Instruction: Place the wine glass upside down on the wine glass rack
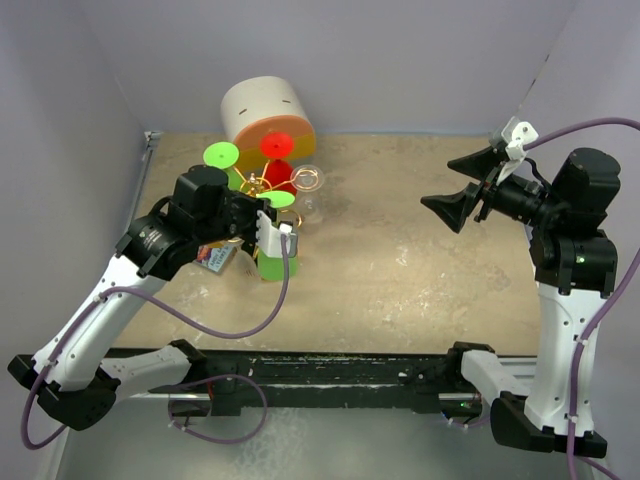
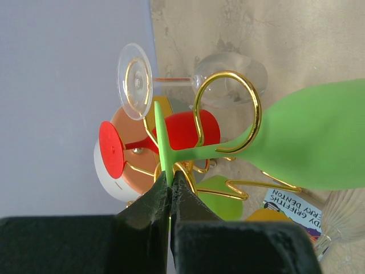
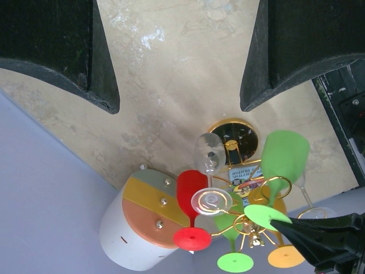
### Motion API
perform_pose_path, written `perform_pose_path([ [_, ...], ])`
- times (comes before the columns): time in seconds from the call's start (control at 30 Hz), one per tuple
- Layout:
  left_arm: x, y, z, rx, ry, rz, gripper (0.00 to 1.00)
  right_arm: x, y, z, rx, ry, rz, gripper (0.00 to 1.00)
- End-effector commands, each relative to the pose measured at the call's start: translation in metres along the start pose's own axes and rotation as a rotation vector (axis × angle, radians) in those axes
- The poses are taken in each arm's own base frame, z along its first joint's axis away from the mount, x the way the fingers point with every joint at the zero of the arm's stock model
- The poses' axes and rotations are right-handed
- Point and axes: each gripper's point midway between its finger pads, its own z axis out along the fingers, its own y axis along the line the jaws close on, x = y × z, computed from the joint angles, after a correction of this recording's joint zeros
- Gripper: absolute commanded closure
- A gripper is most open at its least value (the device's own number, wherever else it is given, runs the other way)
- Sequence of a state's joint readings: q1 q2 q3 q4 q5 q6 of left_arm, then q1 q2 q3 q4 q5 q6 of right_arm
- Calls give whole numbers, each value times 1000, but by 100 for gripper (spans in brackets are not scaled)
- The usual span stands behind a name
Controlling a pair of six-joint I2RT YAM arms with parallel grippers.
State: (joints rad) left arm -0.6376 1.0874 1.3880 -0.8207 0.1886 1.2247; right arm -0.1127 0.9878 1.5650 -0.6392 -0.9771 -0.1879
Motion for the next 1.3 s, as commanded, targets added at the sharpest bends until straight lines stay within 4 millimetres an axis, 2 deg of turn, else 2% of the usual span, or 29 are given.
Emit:
perform_pose_path([
  [0.0, -16, 2, -4, -3, -71, 40, 100, -4, -2, -1, 9, -9, -28, 12],
  [0.7, -34, -7, -8, 50, -168, 20, 100, -4, 1, -3, 7, -8, -35, 11],
  [1.0, -34, -24, -6, 99, -179, -7, 93, -4, 2, -3, 5, -9, -38, 11],
  [1.27, -35, -20, -6, 85, -183, -20, 89, -4, 3, -5, 9, -9, -45, 10],
])
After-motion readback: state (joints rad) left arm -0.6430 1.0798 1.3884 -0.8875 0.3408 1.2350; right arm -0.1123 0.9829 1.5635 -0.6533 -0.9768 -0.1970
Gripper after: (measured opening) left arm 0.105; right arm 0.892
